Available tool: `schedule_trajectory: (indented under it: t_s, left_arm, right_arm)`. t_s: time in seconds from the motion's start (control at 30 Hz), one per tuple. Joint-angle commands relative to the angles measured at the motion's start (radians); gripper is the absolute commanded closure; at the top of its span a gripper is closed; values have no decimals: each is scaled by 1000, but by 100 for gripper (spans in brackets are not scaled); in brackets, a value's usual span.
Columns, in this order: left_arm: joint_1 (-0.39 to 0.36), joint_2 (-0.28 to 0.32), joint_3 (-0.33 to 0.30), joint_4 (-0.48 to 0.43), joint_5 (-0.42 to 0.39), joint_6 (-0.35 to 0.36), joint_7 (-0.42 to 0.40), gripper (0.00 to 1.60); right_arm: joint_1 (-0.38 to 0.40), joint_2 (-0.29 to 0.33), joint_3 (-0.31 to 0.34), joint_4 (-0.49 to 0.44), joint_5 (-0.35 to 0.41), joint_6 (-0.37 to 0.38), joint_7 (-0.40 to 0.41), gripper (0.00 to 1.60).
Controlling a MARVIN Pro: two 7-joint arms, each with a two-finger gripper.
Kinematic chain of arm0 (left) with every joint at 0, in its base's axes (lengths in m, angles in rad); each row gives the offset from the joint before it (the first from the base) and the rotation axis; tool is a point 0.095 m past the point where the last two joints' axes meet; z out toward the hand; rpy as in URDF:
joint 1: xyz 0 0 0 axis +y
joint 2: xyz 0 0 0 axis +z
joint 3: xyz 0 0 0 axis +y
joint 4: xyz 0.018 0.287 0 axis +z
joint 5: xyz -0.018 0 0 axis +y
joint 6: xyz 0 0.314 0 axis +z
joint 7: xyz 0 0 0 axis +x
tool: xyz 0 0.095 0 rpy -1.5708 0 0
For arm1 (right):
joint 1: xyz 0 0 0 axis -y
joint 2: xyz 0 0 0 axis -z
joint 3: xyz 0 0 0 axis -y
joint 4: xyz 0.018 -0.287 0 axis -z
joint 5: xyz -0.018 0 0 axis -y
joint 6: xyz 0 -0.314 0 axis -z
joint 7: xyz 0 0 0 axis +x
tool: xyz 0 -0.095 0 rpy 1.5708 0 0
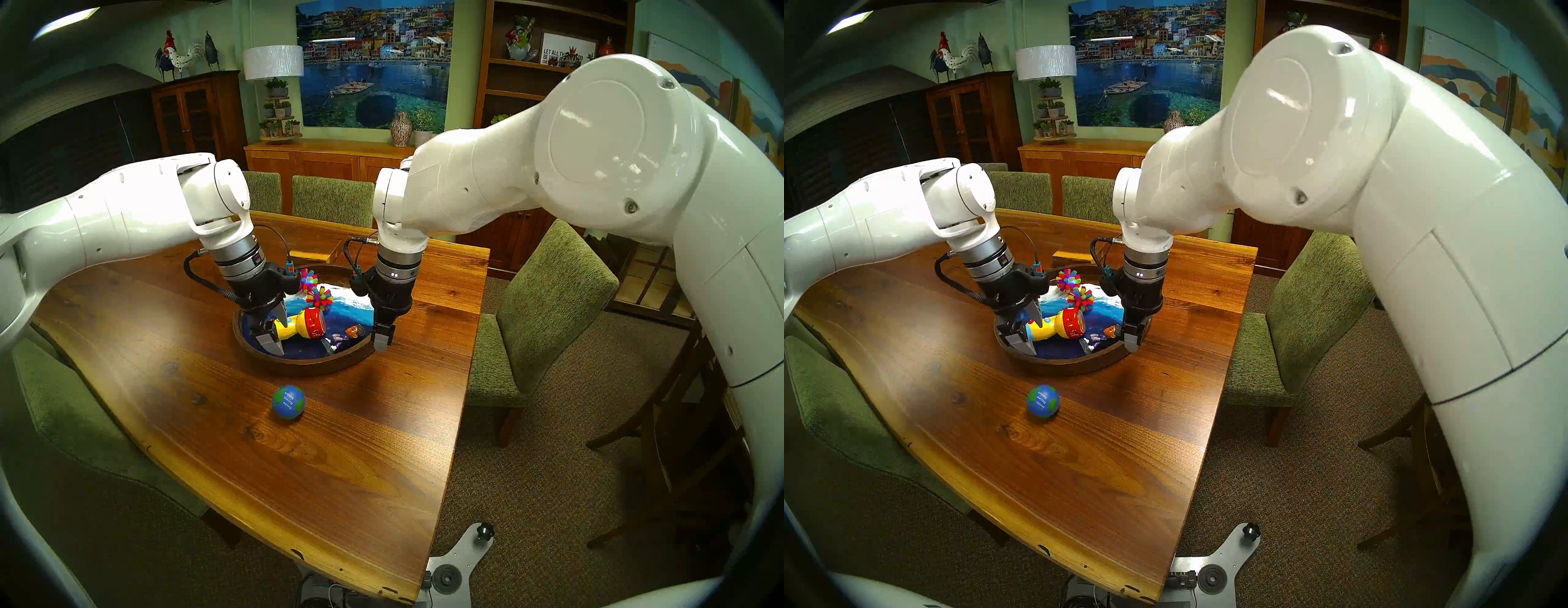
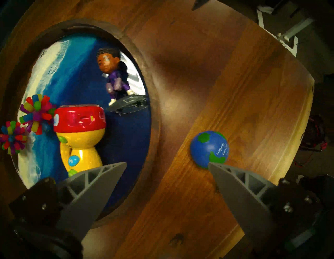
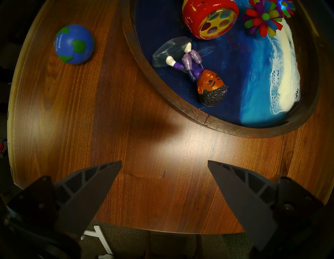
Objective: Put toys in center tray
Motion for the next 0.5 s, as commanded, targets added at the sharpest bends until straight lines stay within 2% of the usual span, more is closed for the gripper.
schedule_trajectory:
  t_s: [0.0, 0.07, 0.1, 0.17, 0.23, 0.47]
  left_arm:
    - [-55, 94, -1, -121, 1, -1, -52, 0]
    - [-58, 114, 2, -156, 4, -1, -52, 0]
    - [-53, 110, 5, -136, 2, -3, -56, 0]
    - [-56, 156, 15, -225, 13, 2, -49, 0]
    - [-54, 162, 18, -227, 14, 2, -51, 0]
    - [-56, 240, 40, -353, 44, 18, -23, 0]
  right_arm:
    - [30, 8, 0, 17, -1, 0, -2, 0]
    - [30, 8, 0, 17, -1, 0, -2, 0]
    - [30, 8, 0, 17, -1, 0, -2, 0]
    - [30, 8, 0, 18, -1, 0, -2, 0]
    - [31, 8, 0, 18, -1, 0, -2, 0]
    - [32, 8, 0, 18, -1, 0, -2, 0]
